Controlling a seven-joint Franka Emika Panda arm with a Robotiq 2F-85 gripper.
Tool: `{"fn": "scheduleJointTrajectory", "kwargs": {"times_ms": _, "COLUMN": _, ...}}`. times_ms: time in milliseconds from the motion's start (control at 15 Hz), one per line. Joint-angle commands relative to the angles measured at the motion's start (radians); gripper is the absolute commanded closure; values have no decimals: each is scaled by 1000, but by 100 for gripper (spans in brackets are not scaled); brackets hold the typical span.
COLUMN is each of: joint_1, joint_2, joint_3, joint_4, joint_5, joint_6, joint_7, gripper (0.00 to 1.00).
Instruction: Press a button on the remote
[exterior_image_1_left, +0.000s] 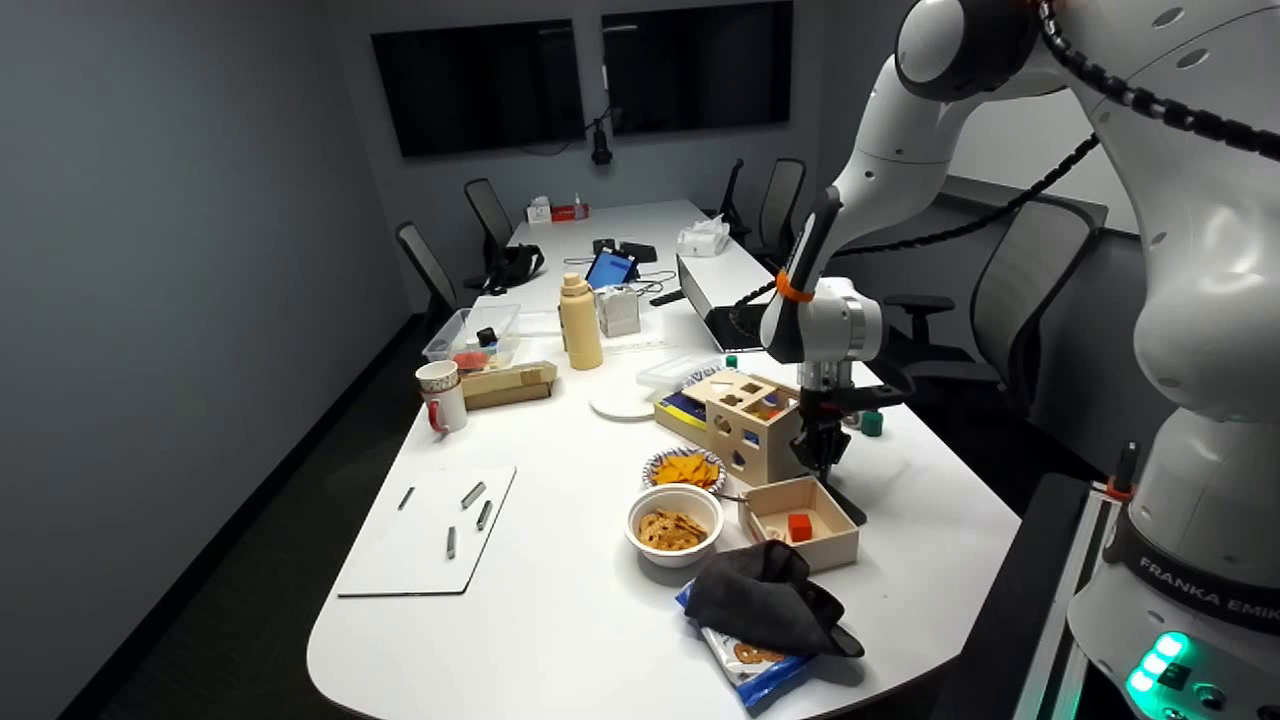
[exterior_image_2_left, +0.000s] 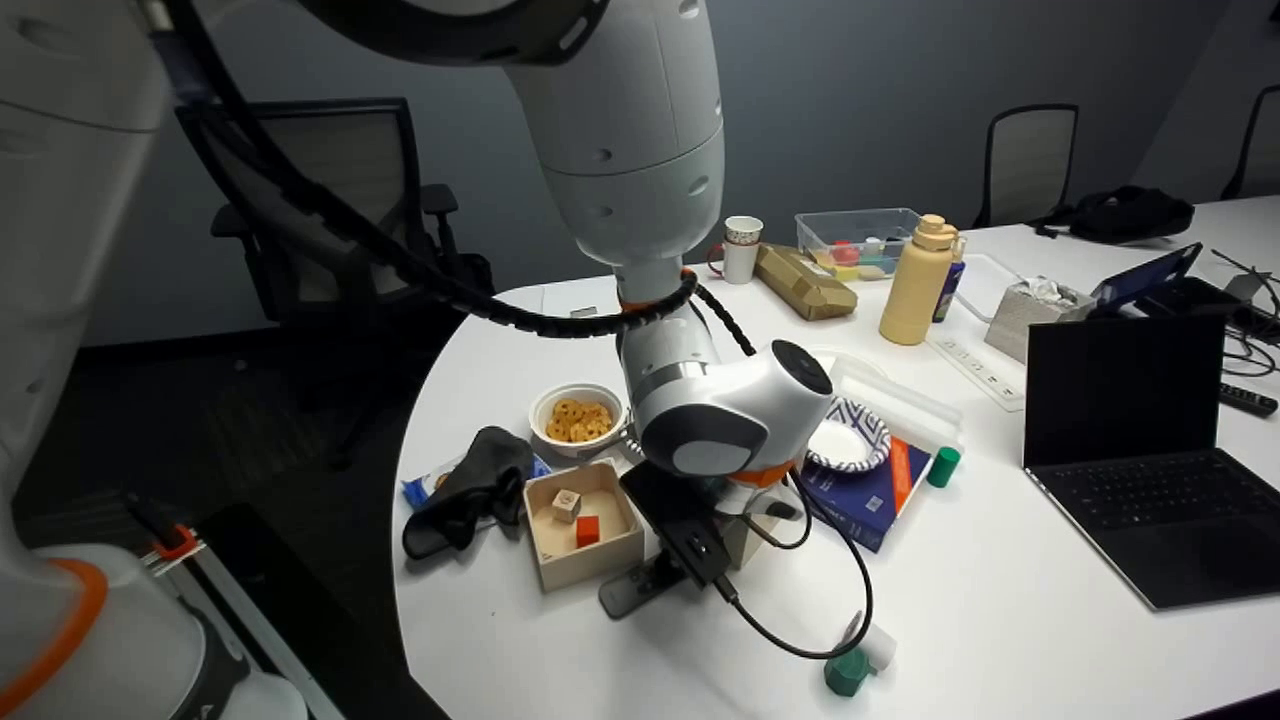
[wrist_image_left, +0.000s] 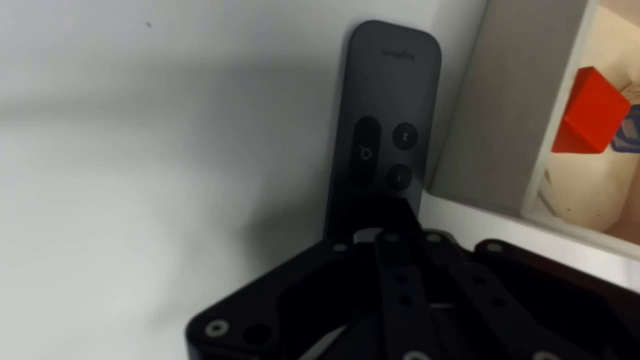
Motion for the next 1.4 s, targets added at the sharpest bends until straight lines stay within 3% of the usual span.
{"fn": "scheduleJointTrajectory", "kwargs": {"times_ms": 0, "joint_1": 8, "joint_2": 47, "joint_3": -2, "joint_4": 28, "joint_5": -46, "joint_6": 30, "joint_7": 28, "gripper": 100}}
{"fn": "scheduleJointTrajectory", "kwargs": {"times_ms": 333, "joint_1": -22, "joint_2": 11, "joint_3": 23, "joint_4": 22, "joint_5": -43, "joint_6": -20, "joint_7": 3, "gripper": 100}}
{"fn": "scheduleJointTrajectory", "kwargs": {"times_ms": 800, "joint_1": -49, "joint_2": -145, "joint_3": 50, "joint_4": -37, "joint_5": -19, "joint_6": -101, "joint_7": -29, "gripper": 100}}
{"fn": "scheduleJointTrajectory", "kwargs": {"times_ms": 1333, "joint_1": -6, "joint_2": -327, "joint_3": 11, "joint_4": -30, "joint_5": 21, "joint_6": -286, "joint_7": -107, "gripper": 100}}
